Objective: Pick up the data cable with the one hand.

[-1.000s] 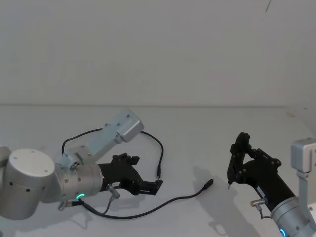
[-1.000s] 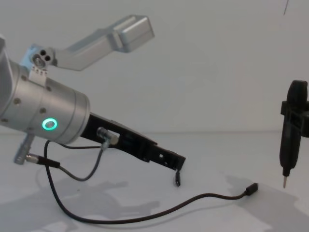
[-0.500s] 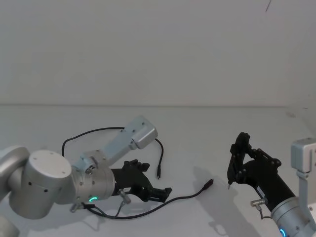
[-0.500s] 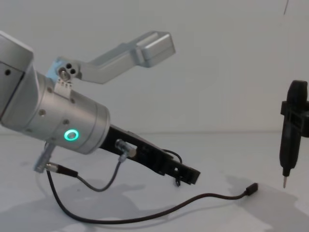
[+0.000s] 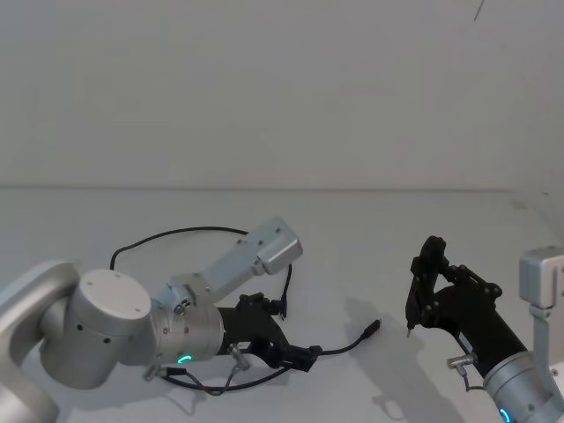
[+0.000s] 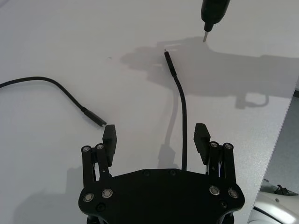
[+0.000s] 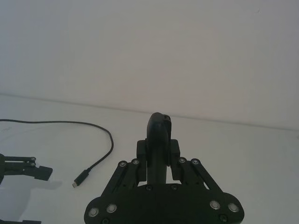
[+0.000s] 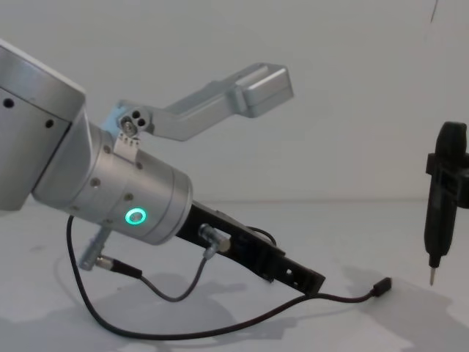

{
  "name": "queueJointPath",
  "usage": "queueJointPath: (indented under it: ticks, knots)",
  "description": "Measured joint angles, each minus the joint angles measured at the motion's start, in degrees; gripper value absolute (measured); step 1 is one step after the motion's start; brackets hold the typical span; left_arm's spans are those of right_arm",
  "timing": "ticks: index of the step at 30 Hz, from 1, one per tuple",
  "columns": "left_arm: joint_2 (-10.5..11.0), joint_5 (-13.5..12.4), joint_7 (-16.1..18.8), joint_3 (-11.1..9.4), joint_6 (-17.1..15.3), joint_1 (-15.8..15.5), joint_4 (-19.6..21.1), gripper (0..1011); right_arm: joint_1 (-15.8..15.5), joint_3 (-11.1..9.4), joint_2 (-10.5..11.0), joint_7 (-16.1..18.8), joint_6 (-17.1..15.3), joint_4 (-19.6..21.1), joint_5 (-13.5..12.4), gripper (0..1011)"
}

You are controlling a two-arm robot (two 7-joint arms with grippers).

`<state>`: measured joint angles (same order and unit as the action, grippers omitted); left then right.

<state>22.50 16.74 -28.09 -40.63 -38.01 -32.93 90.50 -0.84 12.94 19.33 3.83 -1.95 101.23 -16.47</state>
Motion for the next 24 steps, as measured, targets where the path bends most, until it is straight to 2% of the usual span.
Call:
queueJointPath:
  ticks: [11, 24]
  knots:
    - [-1.2, -1.0, -1.0, -1.2, -0.3, -1.0, -1.5, 1001, 0.0, 0.0, 0.0, 0.0, 0.0, 0.0, 0.0, 279]
    - [-2.0, -2.5, -1.6, -2.6, -2.5, -2.1, -2.7, 1001, 0.0, 0.0, 0.0, 0.0, 0.0, 0.0, 0.0, 279]
